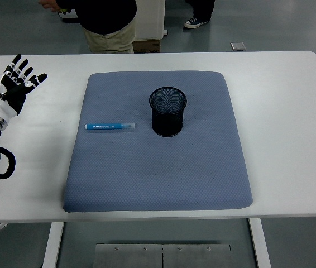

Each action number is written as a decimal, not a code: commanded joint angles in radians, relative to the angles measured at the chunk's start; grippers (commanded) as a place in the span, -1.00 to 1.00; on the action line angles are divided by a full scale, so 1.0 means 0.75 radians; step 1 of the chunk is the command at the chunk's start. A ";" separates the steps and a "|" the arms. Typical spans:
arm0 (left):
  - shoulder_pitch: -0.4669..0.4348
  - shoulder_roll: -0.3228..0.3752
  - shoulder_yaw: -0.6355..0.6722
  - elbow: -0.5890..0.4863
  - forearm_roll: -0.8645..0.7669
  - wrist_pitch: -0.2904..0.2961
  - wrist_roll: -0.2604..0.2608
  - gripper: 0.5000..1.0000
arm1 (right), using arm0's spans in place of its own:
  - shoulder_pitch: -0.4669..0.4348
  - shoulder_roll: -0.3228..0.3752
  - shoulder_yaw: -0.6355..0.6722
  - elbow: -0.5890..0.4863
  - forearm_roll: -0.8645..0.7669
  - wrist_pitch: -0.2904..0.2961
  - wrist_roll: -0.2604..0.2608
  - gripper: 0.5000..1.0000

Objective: Left hand places marker in pen holder

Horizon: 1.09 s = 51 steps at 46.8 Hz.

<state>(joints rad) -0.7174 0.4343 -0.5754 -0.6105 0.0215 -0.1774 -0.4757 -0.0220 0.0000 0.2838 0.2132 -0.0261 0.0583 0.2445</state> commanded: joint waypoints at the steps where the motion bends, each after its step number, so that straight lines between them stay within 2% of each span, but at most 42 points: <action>1: 0.001 -0.002 0.000 0.000 -0.002 -0.005 0.000 1.00 | -0.001 0.000 0.000 0.000 0.000 0.000 -0.001 1.00; 35: -0.029 0.016 0.000 0.004 0.004 -0.019 0.006 1.00 | -0.001 0.000 0.000 0.000 0.000 0.000 -0.001 1.00; 42: -0.078 0.014 0.019 0.002 0.020 -0.091 0.006 1.00 | -0.001 0.000 0.000 0.000 0.000 0.000 -0.001 1.00; 46: -0.129 0.006 0.088 -0.010 0.037 -0.087 0.008 1.00 | 0.001 0.000 0.000 0.000 0.000 0.000 0.001 1.00; 51: -0.229 -0.019 0.280 -0.014 0.037 -0.085 0.010 1.00 | 0.001 0.000 0.000 0.000 0.000 0.000 -0.001 1.00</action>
<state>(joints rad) -0.8451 0.4335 -0.4556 -0.6206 0.0491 -0.2422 -0.4678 -0.0225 0.0000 0.2838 0.2127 -0.0261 0.0583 0.2440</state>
